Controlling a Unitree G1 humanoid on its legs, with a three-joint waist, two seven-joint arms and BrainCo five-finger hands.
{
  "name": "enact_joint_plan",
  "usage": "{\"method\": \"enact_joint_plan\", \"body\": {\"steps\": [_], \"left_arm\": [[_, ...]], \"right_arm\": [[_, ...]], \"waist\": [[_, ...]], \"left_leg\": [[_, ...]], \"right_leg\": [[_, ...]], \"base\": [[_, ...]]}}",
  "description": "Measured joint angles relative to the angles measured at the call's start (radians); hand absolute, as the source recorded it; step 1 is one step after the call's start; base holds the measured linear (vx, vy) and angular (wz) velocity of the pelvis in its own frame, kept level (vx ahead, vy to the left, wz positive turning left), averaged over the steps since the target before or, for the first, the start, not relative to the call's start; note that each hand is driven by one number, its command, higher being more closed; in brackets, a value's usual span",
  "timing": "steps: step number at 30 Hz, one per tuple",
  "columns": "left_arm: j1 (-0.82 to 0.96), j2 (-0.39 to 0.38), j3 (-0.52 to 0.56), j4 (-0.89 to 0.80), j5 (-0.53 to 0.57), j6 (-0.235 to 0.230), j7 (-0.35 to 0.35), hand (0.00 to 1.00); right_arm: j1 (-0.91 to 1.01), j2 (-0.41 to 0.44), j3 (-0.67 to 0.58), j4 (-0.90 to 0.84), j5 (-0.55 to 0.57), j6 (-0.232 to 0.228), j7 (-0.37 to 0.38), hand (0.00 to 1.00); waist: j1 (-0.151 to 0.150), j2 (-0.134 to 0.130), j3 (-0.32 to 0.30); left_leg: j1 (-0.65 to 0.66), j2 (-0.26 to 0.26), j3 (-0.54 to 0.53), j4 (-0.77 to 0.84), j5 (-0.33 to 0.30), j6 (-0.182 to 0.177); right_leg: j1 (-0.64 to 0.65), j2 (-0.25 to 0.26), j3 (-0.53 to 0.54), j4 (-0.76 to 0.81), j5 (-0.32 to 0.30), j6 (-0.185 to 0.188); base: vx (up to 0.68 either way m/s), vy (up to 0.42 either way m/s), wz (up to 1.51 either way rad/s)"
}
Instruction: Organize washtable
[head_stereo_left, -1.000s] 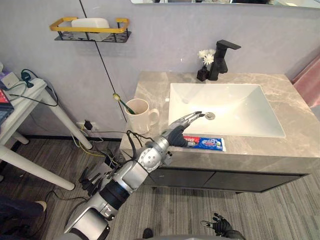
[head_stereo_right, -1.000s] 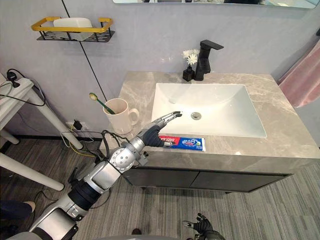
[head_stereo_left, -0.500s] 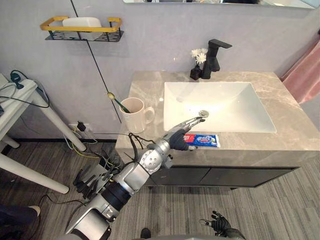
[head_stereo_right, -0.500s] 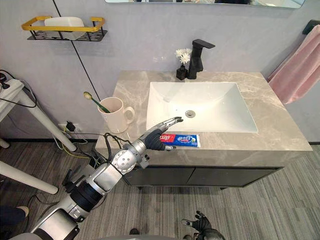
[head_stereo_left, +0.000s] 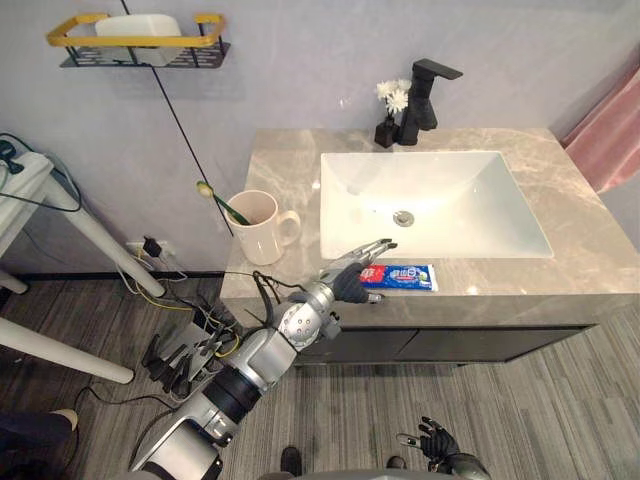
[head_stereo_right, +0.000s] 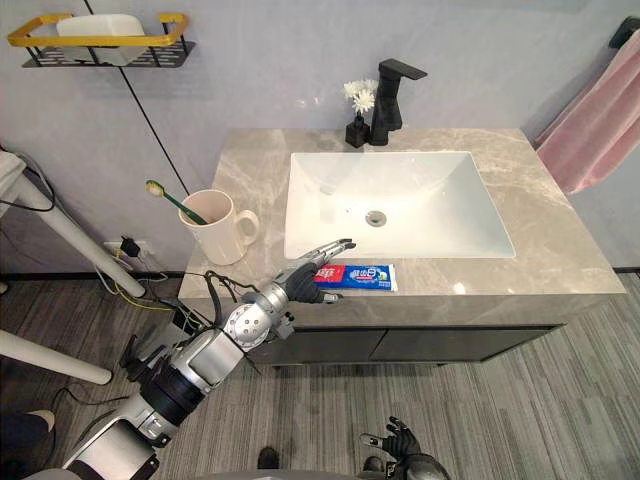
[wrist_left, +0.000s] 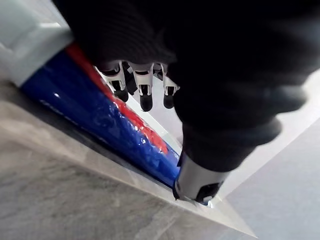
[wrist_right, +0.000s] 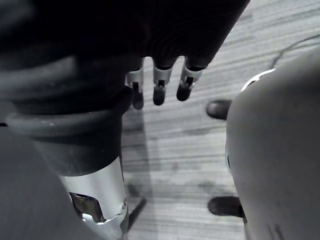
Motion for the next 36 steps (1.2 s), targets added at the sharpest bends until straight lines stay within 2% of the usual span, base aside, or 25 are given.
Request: {"method": "enact_joint_plan", "body": {"steps": [4, 5, 8, 12, 14, 20, 24, 26, 29, 32, 36], "left_arm": [[-0.001, 0.004, 0.001, 0.000, 0.022, 0.000, -0.002, 0.00], [-0.001, 0.004, 0.001, 0.000, 0.027, -0.002, -0.002, 1.00], [-0.001, 0.009, -0.001, 0.000, 0.051, -0.017, -0.003, 1.00], [-0.034, 0.044, -0.019, 0.008, 0.109, -0.062, 0.007, 1.00], [-0.055, 0.047, -0.021, 0.016, 0.121, -0.070, 0.022, 1.00], [-0.106, 0.069, -0.042, 0.017, 0.224, -0.132, 0.095, 1.00], [-0.108, 0.069, -0.042, 0.018, 0.280, -0.141, 0.157, 1.00], [-0.120, 0.069, -0.044, 0.022, 0.320, -0.142, 0.184, 1.00], [-0.128, 0.069, -0.044, 0.030, 0.346, -0.141, 0.204, 1.00], [-0.127, 0.063, -0.034, 0.030, 0.361, -0.132, 0.236, 1.00], [-0.075, 0.026, 0.014, -0.006, 0.376, -0.106, 0.241, 1.00]], "right_arm": [[0.001, 0.000, 0.000, -0.003, 0.000, 0.000, 0.000, 0.00], [0.001, 0.000, 0.000, -0.004, 0.000, 0.000, 0.001, 0.00], [0.005, -0.001, 0.004, -0.024, 0.000, -0.002, 0.002, 0.00], [0.000, -0.013, 0.045, -0.031, 0.011, -0.013, 0.002, 0.00], [-0.001, -0.021, 0.058, -0.032, 0.020, -0.024, 0.001, 0.00], [-0.007, -0.050, 0.092, -0.034, 0.035, -0.049, -0.001, 0.00], [-0.008, -0.068, 0.110, -0.039, 0.039, -0.068, -0.003, 0.00], [-0.008, -0.072, 0.110, -0.058, 0.039, -0.070, -0.005, 0.00], [-0.007, -0.075, 0.111, -0.066, 0.039, -0.072, -0.007, 0.00], [-0.007, -0.080, 0.111, -0.073, 0.041, -0.079, -0.023, 0.00], [0.027, -0.076, 0.118, -0.154, 0.061, -0.089, -0.032, 0.00]], "waist": [[0.003, 0.001, 0.005], [0.002, 0.002, 0.006], [0.002, 0.004, 0.014], [0.002, 0.005, 0.032], [0.002, 0.006, 0.034], [0.000, 0.011, 0.065], [-0.003, 0.021, 0.075], [-0.006, 0.028, 0.091], [-0.007, 0.031, 0.100], [-0.006, 0.041, 0.107], [-0.014, 0.049, 0.106]], "left_leg": [[-0.002, 0.000, -0.003, 0.000, 0.000, 0.000], [-0.003, 0.000, -0.004, 0.000, 0.000, 0.000], [-0.006, 0.001, -0.006, -0.001, 0.000, 0.000], [-0.018, 0.004, -0.010, 0.000, 0.000, 0.000], [-0.029, 0.004, -0.012, 0.001, 0.000, 0.000], [-0.046, 0.004, -0.013, 0.002, 0.000, 0.000], [-0.061, 0.003, -0.014, 0.003, 0.000, 0.001], [-0.074, 0.002, -0.016, 0.031, -0.006, 0.007], [-0.079, 0.002, -0.017, 0.043, -0.010, 0.006], [-0.084, 0.004, -0.018, 0.045, -0.009, 0.006], [-0.083, 0.004, -0.017, 0.045, -0.009, 0.006]], "right_leg": [[-0.001, 0.001, -0.001, 0.000, 0.000, 0.000], [-0.003, 0.001, -0.001, 0.000, 0.000, 0.000], [-0.005, 0.001, -0.002, 0.000, 0.000, 0.001], [-0.021, 0.005, -0.001, 0.001, 0.001, 0.001], [-0.027, 0.005, -0.002, 0.001, 0.001, 0.001], [-0.045, 0.005, 0.000, 0.006, 0.003, -0.003], [-0.070, 0.004, 0.003, 0.020, 0.003, -0.014], [-0.075, 0.001, 0.001, 0.041, -0.007, -0.032], [-0.075, 0.000, 0.000, 0.045, -0.011, -0.037], [-0.091, 0.000, 0.006, 0.059, -0.013, -0.040], [-0.091, 0.000, 0.007, 0.059, -0.010, -0.034]], "base": [[0.00, 0.000, 0.00], [0.00, 0.000, 0.00], [0.00, 0.000, 0.00], [-0.02, -0.009, 0.00], [0.00, 0.000, 0.00], [0.01, -0.001, 0.00], [-0.03, 0.005, -0.04], [-0.03, 0.013, 0.08], [-0.05, 0.003, 0.02], [-0.05, -0.005, -0.07], [0.00, 0.000, 0.00]]}}
